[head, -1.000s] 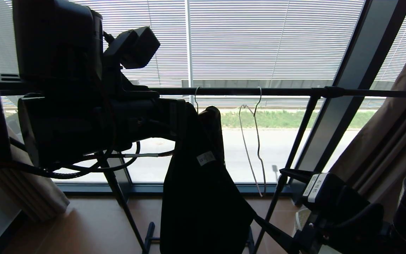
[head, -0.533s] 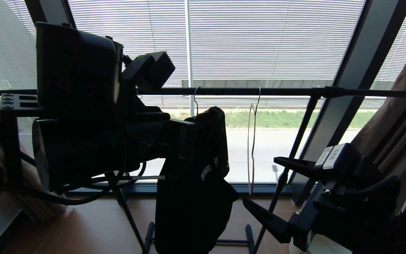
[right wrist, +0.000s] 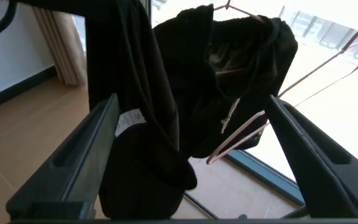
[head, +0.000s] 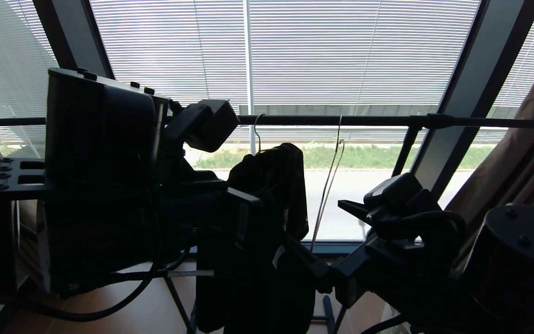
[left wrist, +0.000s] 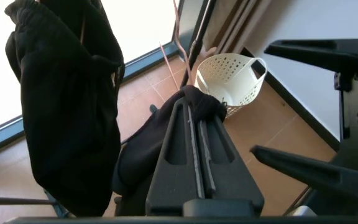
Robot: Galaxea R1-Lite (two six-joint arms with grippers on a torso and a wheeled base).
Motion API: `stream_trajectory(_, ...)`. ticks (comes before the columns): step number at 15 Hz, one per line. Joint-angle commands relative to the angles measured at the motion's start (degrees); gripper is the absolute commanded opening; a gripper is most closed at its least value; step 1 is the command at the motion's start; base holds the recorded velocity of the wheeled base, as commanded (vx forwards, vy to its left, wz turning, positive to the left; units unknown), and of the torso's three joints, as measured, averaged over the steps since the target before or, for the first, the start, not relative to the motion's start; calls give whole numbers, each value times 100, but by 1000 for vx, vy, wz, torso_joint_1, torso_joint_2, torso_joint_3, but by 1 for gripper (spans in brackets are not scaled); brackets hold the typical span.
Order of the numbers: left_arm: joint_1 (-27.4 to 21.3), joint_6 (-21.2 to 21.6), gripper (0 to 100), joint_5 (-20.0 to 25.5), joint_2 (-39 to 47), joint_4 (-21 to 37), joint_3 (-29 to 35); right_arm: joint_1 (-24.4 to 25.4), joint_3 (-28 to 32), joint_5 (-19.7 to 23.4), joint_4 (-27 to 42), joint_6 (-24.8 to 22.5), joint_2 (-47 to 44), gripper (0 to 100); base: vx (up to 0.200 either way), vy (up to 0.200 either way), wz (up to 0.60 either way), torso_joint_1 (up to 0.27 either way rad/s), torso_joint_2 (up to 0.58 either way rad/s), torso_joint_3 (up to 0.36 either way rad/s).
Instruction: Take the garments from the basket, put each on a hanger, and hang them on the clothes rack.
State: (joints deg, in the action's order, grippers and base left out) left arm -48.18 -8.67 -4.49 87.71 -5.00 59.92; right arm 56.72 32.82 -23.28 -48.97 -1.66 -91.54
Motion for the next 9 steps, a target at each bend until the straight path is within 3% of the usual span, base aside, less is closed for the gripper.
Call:
stream_trajectory(1, -16, -3, 0, 53, -123, -1, -85, -21, 5, -1, -7, -1, -206, 100, 0, 0, 0, 0, 0, 0)
stream_trajectory(9, -139, -12, 0, 194, -149, -10, -156, -3, -12, -9, -16, 8, -329, 100, 0, 0, 0, 0, 0, 0)
